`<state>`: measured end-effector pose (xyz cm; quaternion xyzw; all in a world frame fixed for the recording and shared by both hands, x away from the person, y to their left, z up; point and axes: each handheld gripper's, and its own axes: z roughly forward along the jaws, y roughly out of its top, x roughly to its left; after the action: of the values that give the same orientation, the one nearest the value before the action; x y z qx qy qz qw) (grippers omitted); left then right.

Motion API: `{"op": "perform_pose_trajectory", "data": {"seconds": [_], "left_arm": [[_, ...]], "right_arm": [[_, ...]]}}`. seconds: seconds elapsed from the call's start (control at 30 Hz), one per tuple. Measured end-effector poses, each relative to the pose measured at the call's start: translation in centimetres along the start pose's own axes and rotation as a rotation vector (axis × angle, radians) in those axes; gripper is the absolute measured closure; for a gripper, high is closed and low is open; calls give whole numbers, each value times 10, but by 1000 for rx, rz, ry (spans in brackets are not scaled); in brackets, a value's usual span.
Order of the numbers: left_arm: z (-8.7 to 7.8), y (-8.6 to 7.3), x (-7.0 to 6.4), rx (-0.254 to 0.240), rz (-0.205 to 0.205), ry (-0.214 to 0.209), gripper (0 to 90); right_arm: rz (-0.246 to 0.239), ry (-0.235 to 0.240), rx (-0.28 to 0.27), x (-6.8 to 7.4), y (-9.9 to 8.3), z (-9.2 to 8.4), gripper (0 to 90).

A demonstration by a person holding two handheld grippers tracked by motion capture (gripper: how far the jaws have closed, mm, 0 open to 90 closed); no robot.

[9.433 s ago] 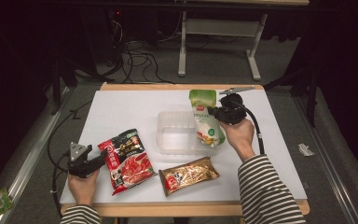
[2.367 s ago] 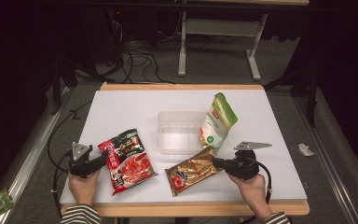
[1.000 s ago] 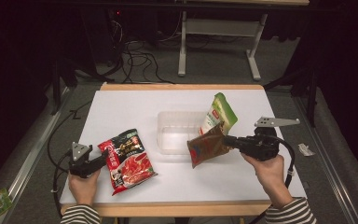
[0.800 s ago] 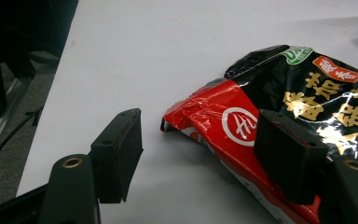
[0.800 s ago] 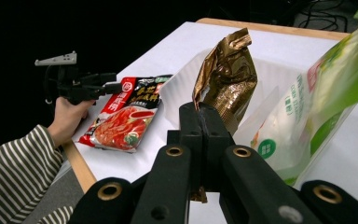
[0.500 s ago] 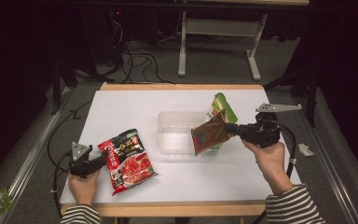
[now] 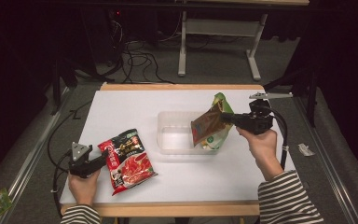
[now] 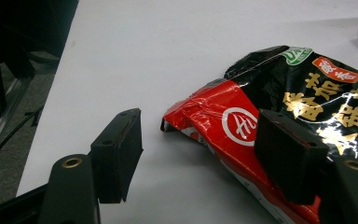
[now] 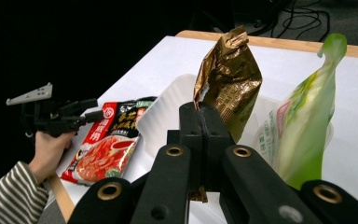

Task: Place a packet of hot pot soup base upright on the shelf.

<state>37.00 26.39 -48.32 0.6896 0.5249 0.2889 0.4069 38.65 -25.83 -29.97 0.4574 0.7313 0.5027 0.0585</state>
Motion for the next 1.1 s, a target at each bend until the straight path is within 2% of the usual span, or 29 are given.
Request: {"op": "perform_pose_trajectory", "data": {"seconds": [0.27,0.5,0.7,1.1], "left_arm": [[0,0,0,-2,0,0,326],[0,0,0,-3,0,0,326],[0,0,0,-3,-1,0,326],[0,0,0,-3,0,-1,324]], "right_arm": [[18,-29,26,0,8,15,900],[17,-81,50,-1,13,25,900],[9,-103,70,1,16,35,900],[-16,-123,93,3,19,51,899]]}}
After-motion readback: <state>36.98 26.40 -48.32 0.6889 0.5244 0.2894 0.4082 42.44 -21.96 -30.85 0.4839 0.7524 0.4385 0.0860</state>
